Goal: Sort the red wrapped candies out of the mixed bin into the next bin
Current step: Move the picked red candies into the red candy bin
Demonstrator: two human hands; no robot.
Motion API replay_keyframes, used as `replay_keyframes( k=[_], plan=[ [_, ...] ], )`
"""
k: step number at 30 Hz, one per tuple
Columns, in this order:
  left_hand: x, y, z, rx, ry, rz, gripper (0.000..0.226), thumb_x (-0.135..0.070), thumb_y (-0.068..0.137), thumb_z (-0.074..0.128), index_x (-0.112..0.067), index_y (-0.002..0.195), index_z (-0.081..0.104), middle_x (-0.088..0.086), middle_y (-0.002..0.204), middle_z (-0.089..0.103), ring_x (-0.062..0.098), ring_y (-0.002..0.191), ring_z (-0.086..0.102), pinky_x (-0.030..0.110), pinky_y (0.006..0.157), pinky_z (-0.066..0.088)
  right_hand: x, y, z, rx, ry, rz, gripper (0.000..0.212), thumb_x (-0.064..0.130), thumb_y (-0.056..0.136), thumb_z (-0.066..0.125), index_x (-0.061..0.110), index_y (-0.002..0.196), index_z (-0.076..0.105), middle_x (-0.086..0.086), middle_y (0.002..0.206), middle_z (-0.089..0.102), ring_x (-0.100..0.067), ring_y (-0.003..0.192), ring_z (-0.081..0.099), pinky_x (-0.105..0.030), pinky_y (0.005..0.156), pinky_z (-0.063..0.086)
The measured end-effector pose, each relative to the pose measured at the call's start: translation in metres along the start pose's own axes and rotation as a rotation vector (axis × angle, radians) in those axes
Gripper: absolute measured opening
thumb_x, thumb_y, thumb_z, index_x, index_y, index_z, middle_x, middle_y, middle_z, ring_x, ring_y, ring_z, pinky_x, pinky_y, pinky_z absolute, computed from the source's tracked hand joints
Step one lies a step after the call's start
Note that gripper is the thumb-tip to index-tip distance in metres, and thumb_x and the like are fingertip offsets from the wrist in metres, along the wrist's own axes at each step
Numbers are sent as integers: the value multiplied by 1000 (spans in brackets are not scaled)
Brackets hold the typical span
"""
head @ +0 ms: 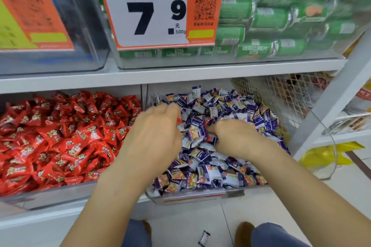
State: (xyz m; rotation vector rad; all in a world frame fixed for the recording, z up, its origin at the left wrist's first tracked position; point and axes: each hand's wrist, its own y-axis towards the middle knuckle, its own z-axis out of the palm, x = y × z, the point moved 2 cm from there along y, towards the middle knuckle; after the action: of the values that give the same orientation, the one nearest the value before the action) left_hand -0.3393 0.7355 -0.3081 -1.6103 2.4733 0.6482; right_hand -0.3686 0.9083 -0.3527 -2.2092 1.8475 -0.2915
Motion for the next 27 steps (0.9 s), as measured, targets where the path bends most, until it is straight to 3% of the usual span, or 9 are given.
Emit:
replay_keyframes(
  k=[3,6,8,10,12,14,18,21,27],
  plan=[
    [13,5,-12,-99,-51,-30,16,-14,81,56,-16,97,56,-3,78,54,19,73,48,31,69,34,-6,0,2,88,20,-33,70,6,85,52,37,145,32,4,146,41,-21,127,45,-28,77,40],
    [22,7,-21,-195,-138,-124,8,-27,84,59,-26,89,54,-4,67,59,16,62,52,32,62,37,-2,4,8,80,89,-141,69,10,87,55,41,143,32,7,150,33,-20,129,42,-32,90,45],
    [23,10,-21,-220,-181,-160,6,-33,86,58,-29,86,54,-5,68,63,6,58,53,31,62,39,2,7,12,78,125,-175,66,14,89,56,41,143,32,6,148,37,-21,127,45,-34,90,45],
    [20,12,-20,-217,-204,-161,5,-34,86,58,-31,85,54,-5,70,63,2,59,53,30,63,40,7,10,13,69,107,-193,63,21,89,58,36,144,32,0,137,51,-23,117,52,-33,84,47],
    [18,12,-17,-199,-215,-152,6,-35,86,58,-33,85,53,-5,68,63,7,60,57,33,66,47,12,11,14,72,75,-186,64,27,88,60,29,144,30,-3,115,60,-23,99,54,-31,68,44],
    [17,13,-14,-183,-203,-131,6,-35,87,58,-34,86,52,-5,63,62,10,57,57,36,65,50,16,12,14,90,65,-168,65,30,87,62,25,142,29,-1,93,55,-22,86,49,-30,57,36],
    [13,14,-12,-184,-176,-102,5,-34,87,59,-32,90,55,-11,47,52,5,46,50,34,58,47,23,17,17,13,68,-173,41,23,88,60,21,127,48,-4,97,60,-26,91,56,-30,64,39],
    [11,13,-14,-181,-173,-99,5,-34,87,59,-31,90,57,-10,40,45,6,41,47,33,55,47,19,17,16,-126,98,-150,14,23,92,55,19,103,62,-6,92,64,-29,92,60,-29,64,39],
    [2,16,-13,-123,-176,-72,10,-39,89,56,-32,96,57,-7,59,58,11,54,54,35,60,48,-14,5,-6,-332,279,31,24,33,95,53,25,113,66,0,87,66,-19,72,54,-28,61,42]
  ],
)
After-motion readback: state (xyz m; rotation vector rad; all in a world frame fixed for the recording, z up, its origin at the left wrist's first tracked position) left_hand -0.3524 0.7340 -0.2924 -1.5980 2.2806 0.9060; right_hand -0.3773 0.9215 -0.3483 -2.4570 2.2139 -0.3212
